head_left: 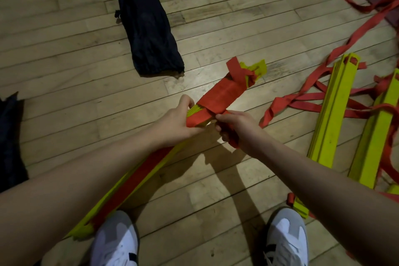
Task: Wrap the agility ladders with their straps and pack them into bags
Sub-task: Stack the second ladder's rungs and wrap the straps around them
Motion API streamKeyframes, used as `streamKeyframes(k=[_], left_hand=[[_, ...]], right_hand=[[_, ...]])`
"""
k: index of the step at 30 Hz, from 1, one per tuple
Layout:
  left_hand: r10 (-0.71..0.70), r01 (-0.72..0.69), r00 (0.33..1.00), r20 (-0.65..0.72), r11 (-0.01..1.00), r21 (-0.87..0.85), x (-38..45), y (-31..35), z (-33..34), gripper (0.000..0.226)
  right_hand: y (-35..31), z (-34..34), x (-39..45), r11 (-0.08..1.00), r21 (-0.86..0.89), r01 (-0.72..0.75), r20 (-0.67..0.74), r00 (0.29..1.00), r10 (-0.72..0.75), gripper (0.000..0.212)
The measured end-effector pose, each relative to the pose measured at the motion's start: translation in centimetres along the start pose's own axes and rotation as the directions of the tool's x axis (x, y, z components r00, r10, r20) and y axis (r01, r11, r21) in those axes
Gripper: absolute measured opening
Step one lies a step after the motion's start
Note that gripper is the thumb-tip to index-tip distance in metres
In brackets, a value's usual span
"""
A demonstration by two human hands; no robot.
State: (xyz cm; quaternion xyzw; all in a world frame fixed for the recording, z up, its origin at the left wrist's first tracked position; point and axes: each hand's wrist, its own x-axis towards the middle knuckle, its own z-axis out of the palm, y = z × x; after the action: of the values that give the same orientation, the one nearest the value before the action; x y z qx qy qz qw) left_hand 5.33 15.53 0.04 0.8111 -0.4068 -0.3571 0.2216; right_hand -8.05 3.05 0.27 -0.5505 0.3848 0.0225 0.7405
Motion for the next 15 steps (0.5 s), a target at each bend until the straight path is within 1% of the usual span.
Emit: streamKeyframes(k=[3, 4, 6, 8, 10, 12, 13, 15], left_hand=[[-0.041, 0.036, 0.993, 0.112, 0.998, 0.048, 0.4, -0.1, -0.2, 0.060], [-0.036, 0.027, 0.986, 0.163, 0.998, 0.057, 0.3, -0.1, -0.3, 0.060], [-0.015, 0.001, 0.968, 0.252, 0.998, 0.058, 0.1, -0.1, -0.7, 0.059], [-0.004, 0.003, 0.954, 0.301, 1.000, 0.004, 0.1, -0.3, -0.9, 0.050], [-0.012, 0.035, 0.954, 0.298, 0.997, -0.071, 0.3, -0.5, -1.3, 0.039], [-0.023, 0.050, 0.959, 0.282, 0.995, -0.091, 0.6, -0.5, -1.5, 0.033], [-0.020, 0.044, 0.965, 0.262, 0.995, -0.085, 0.6, -0.5, -1.5, 0.032], [0.001, 0.014, 0.984, 0.177, 0.997, -0.080, 0.6, -0.6, -1.2, 0.032]], right_hand=[[0.3, 0.1, -0.3, 0.997, -0.070, 0.027, 0.047, 0.999, -0.023, 0.019], [0.4, 0.3, -0.3, 0.992, -0.118, 0.039, 0.026, 0.999, -0.036, 0.023], [0.5, 0.7, -0.3, 0.975, -0.209, 0.076, -0.066, 0.994, -0.091, 0.027], [0.7, 1.0, -0.2, 0.951, -0.284, 0.120, -0.141, 0.976, -0.166, 0.031], [0.9, 1.3, -0.2, 0.927, -0.340, 0.157, -0.184, 0.956, -0.229, 0.034], [0.8, 1.8, -0.3, 0.915, -0.371, 0.161, -0.225, 0.940, -0.257, 0.039], [0.8, 2.0, -0.3, 0.916, -0.370, 0.155, -0.248, 0.934, -0.259, 0.044], [0.6, 2.5, -0.3, 0.926, -0.347, 0.150, -0.284, 0.924, -0.257, 0.048]])
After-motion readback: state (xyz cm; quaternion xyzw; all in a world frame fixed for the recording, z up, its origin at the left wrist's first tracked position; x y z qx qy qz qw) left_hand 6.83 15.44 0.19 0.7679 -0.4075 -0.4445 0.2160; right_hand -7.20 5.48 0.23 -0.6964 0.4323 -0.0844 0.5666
